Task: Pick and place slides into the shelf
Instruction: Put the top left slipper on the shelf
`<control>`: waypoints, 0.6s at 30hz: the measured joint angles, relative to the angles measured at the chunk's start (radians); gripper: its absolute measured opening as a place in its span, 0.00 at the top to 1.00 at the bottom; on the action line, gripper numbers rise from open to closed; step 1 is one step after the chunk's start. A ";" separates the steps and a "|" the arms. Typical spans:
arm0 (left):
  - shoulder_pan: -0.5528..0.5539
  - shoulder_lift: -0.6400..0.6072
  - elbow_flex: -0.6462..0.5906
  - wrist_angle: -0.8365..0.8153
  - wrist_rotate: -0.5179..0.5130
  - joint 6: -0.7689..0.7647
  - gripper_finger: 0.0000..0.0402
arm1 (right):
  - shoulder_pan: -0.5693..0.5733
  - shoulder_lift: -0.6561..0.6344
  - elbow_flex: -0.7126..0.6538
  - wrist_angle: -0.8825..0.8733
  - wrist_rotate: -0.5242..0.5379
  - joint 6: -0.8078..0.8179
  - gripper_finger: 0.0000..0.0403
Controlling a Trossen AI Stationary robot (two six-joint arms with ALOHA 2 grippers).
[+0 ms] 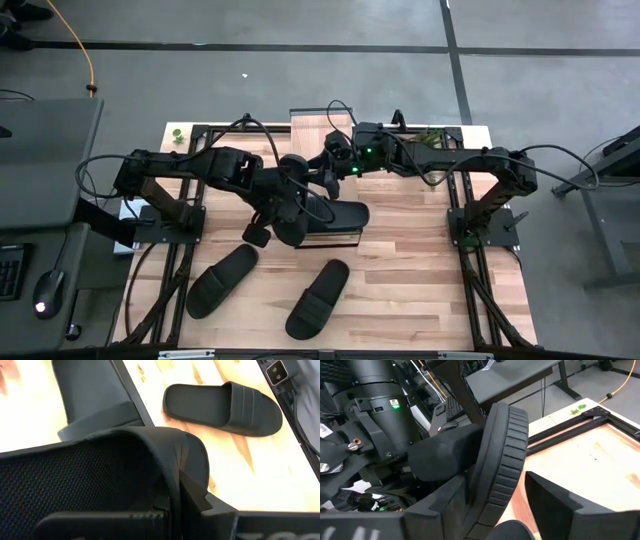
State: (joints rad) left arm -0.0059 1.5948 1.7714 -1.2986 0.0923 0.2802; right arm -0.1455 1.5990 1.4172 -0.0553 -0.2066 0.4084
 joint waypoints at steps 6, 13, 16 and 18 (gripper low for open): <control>0.000 0.000 0.000 -0.023 0.001 -0.019 0.99 | 0.000 0.000 0.003 -0.010 -0.011 -0.009 0.75; -0.002 0.000 0.023 -0.061 -0.003 -0.022 0.99 | -0.006 0.000 0.004 -0.009 -0.052 -0.050 0.91; -0.002 0.001 0.043 -0.064 -0.002 -0.027 0.99 | -0.013 -0.001 0.004 -0.008 -0.073 -0.050 0.83; -0.002 0.001 0.056 -0.066 0.000 -0.028 0.99 | -0.013 -0.002 0.005 -0.007 -0.075 -0.051 0.73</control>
State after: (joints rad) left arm -0.0074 1.5955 1.8273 -1.3646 0.0920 0.2524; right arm -0.1589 1.5970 1.4220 -0.0620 -0.2815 0.3579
